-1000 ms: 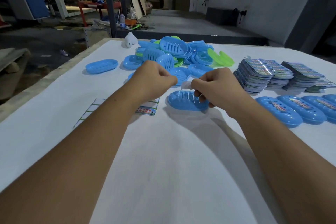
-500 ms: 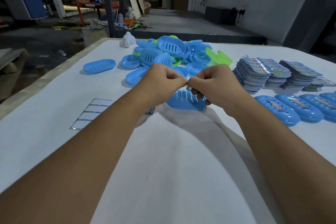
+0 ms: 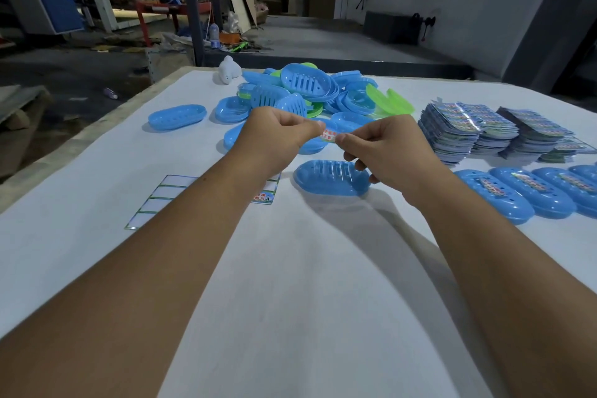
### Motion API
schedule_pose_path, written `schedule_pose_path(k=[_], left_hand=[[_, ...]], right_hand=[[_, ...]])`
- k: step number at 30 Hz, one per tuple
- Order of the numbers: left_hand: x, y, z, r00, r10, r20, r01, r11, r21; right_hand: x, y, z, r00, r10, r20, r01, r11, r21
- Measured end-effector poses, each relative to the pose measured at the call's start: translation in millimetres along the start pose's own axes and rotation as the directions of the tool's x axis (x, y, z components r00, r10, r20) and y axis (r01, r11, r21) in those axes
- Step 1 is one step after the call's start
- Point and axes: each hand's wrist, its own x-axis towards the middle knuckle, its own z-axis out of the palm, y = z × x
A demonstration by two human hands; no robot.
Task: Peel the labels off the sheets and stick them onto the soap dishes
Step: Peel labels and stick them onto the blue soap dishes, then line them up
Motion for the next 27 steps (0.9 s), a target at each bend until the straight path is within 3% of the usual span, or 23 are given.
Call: schedule_pose_path(k=[10, 21, 27], left_hand=[[3.0, -4.5, 2.0, 0.999, -0.048, -0.012, 0.049, 0.997, 0.061], [0.4, -15.5, 12.7, 0.991, -0.102, 0.091, 0.076, 0.962, 0.261], [1.3, -17.9, 14.7, 0.991, -0.102, 0.090, 0.071, 0.951, 0.299]], right_hand=[[-0.2, 0.3, -6.7, 0.993, 0.117, 0.014, -0.118, 0.993, 0.025], [0.3, 3.4, -11.2, 0.992, 0.107, 0.065, -0.075, 0.923, -0.377], [1.7, 4.0, -8.5, 0.991, 0.109, 0.072, -0.067, 0.897, -0.436]])
